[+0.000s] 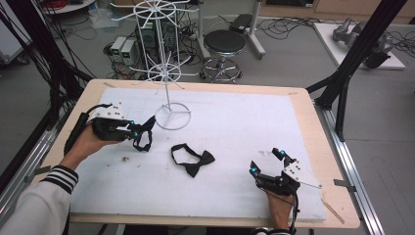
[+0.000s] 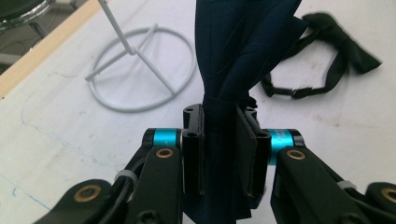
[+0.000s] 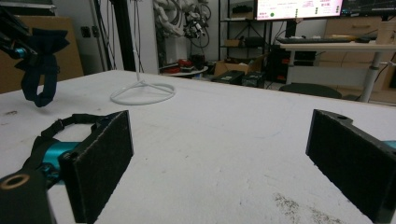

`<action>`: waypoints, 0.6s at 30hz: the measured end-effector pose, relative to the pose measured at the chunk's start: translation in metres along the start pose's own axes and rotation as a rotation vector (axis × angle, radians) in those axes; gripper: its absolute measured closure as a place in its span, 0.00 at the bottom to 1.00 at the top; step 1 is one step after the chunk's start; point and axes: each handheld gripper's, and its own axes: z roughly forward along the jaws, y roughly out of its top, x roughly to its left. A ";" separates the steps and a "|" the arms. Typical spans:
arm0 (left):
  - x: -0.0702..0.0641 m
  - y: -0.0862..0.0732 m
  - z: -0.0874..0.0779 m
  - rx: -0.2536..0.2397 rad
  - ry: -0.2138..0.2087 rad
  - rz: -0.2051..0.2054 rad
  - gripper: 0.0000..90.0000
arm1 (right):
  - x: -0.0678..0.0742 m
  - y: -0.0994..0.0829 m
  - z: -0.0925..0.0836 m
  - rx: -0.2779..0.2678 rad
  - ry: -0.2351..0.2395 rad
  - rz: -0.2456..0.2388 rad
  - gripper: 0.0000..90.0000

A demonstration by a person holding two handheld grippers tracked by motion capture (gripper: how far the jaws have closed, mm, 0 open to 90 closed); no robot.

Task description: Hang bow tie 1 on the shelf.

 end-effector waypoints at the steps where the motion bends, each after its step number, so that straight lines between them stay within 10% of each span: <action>1: -0.001 0.000 -0.002 -0.019 -0.001 -0.006 0.82 | 0.000 0.000 0.000 -0.002 0.002 -0.003 0.07; 18: -0.005 0.014 -0.022 -0.177 -0.030 -0.080 0.82 | 0.000 0.000 0.000 -0.001 0.000 -0.007 0.07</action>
